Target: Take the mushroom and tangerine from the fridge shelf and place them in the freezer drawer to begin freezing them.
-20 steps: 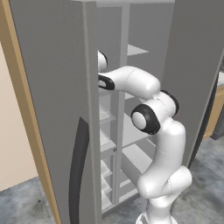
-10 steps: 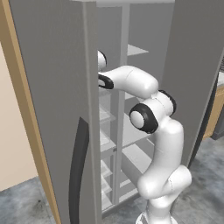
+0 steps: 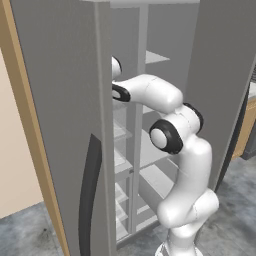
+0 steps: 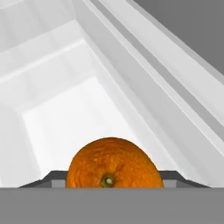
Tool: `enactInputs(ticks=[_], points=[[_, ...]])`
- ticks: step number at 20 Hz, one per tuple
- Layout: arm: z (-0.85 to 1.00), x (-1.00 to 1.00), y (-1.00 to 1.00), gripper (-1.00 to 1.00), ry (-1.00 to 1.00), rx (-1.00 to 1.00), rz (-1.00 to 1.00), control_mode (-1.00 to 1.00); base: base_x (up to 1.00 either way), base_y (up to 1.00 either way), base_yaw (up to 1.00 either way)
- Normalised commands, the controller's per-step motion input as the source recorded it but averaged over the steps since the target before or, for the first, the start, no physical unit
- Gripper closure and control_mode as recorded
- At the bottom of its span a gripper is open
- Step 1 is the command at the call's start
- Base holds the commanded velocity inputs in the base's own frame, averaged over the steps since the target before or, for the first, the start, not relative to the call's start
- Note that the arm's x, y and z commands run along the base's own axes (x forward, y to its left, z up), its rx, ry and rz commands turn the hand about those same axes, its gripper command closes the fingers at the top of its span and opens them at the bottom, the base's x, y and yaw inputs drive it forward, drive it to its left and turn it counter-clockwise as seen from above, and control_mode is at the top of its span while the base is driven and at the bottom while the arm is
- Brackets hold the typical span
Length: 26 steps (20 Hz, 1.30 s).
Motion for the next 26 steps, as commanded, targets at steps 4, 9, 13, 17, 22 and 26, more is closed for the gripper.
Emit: enactInputs(ticks=[4, 9, 13, 17, 22, 26], points=[[0.00, -1.00, -0.04, 1.00, 0.00, 0.00, 0.16, -1.00, 0.00, 0.00, 0.00], [0.00, -1.00, -0.10, 1.00, -0.01, 0.00, 0.16, -1.00, 0.00, 0.00, 0.00], [-0.03, -1.00, -0.59, 1.00, 0.00, 0.00, 0.07, -1.00, 0.00, 0.00, 0.00], [-0.17, -1.00, -0.99, 1.00, 0.01, 0.00, 0.00, -1.00, 0.00, 0.00, 0.00], [-0.28, -1.00, -0.98, 1.00, 0.05, -0.04, 0.00, -1.00, 0.00, 0.00, 0.00], [-0.39, -1.00, -0.98, 1.00, 0.06, -0.07, 0.00, -1.00, 0.00, 0.00, 0.00]])
